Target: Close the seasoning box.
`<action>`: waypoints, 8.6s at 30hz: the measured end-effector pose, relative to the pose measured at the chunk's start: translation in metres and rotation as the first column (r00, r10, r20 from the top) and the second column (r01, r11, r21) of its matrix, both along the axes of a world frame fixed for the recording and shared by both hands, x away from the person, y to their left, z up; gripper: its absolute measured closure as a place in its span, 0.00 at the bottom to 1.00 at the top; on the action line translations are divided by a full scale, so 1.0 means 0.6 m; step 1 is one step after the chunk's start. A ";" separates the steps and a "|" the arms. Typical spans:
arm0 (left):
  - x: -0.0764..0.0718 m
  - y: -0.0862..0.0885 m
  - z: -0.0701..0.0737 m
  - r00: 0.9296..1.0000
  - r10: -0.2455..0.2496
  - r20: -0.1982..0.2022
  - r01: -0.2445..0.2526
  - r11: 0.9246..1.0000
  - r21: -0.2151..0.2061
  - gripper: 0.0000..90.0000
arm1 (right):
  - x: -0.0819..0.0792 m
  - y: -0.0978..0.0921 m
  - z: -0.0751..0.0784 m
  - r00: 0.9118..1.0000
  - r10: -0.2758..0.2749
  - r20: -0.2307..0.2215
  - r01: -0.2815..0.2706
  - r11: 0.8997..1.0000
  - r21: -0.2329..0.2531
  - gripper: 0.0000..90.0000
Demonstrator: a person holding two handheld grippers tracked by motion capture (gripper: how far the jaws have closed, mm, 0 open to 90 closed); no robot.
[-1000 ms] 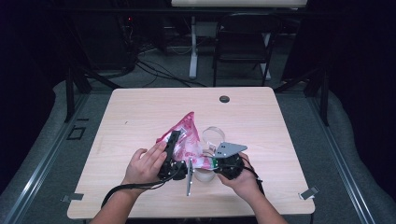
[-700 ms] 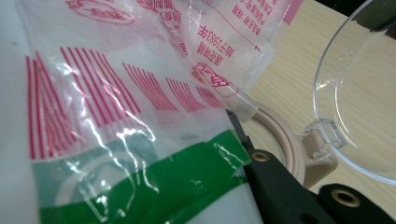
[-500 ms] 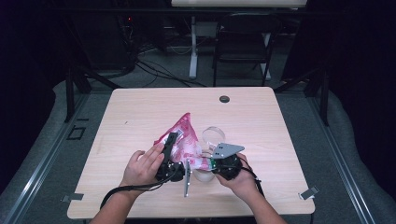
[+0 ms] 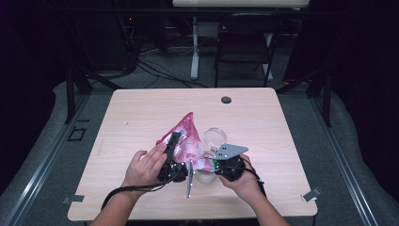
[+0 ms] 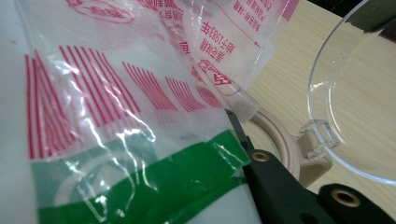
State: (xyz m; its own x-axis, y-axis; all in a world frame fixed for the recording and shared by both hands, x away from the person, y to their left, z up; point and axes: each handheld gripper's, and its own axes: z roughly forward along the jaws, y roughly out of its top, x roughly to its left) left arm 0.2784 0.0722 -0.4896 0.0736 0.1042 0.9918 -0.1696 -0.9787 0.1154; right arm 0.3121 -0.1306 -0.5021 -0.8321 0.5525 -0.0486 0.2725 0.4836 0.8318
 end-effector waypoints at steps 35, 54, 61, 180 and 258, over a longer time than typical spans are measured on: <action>-0.001 0.007 0.000 1.000 0.014 0.004 -0.014 1.000 0.005 0.73 | 0.002 0.009 -0.004 1.000 0.014 -0.005 -0.014 1.000 -0.005 1.00; 0.000 -0.004 0.014 1.000 -0.002 0.024 0.002 1.000 0.007 0.73 | 0.001 -0.001 0.004 1.000 0.001 0.006 -0.002 1.000 0.011 1.00; 0.001 -0.008 0.014 1.000 -0.008 0.020 0.007 1.000 0.009 0.73 | 0.000 -0.004 0.003 1.000 -0.002 0.002 0.002 1.000 0.009 1.00; 0.006 0.025 -0.046 0.980 0.065 -0.187 -0.093 0.985 -0.144 0.76 | -0.003 -0.001 0.013 0.999 -0.011 0.042 0.010 1.000 0.007 1.00; 0.068 0.102 -0.105 0.689 -0.267 -0.673 -0.405 0.629 -0.664 0.79 | -0.003 -0.032 0.039 0.994 -0.084 0.073 0.059 0.957 0.285 0.51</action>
State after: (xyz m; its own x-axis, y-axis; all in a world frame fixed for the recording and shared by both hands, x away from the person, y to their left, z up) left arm 0.3191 0.1332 -0.5528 0.6046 0.7699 0.2042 0.3485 -0.4862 0.8014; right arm 0.3100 -0.1497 -0.4786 -0.7896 0.6116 0.0500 0.2214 0.2079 0.9528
